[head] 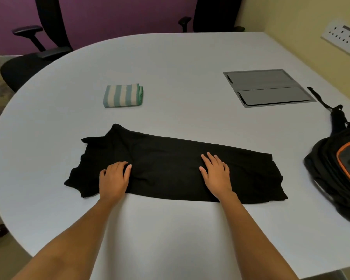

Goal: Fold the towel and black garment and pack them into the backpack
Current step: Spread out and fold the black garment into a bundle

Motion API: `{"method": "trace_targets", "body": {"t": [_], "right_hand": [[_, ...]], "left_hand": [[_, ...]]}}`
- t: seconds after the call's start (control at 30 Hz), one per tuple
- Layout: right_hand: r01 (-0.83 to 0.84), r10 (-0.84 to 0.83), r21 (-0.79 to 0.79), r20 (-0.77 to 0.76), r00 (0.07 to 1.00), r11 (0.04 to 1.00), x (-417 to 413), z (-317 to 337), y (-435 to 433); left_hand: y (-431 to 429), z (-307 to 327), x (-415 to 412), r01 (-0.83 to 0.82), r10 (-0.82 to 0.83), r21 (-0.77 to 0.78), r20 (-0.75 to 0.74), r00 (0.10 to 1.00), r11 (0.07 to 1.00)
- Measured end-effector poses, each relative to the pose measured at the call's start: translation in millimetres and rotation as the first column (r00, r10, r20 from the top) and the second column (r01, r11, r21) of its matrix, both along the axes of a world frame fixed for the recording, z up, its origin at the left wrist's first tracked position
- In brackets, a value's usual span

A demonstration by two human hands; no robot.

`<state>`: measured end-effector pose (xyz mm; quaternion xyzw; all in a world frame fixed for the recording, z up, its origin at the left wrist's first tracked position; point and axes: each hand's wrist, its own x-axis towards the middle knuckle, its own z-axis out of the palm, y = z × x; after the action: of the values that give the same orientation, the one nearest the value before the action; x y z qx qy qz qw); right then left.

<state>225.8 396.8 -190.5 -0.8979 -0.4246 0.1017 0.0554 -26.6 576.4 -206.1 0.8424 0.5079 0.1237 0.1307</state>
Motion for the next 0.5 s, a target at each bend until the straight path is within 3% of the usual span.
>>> {"method": "trace_targets", "body": {"t": [0.07,0.2,0.5], "right_hand": [[-0.050,0.053,0.093,-0.022,0.998,0.994,-10.3,7.4,14.4],[-0.307,0.331,0.212,-0.088,0.939,0.928,-39.8,21.9,53.4],[-0.613,0.614,0.035,-0.017,0.789,0.789,-77.2,25.6,132.1]], "left_hand": [[-0.5,1.8,-9.5,0.031,-0.031,0.020,0.019,0.999,0.999],[1.1,1.4,-21.1,0.040,-0.041,0.061,0.011,0.999,0.997],[20.7,4.0,-34.7,0.050,-0.050,0.000,0.072,0.996,0.999]]}}
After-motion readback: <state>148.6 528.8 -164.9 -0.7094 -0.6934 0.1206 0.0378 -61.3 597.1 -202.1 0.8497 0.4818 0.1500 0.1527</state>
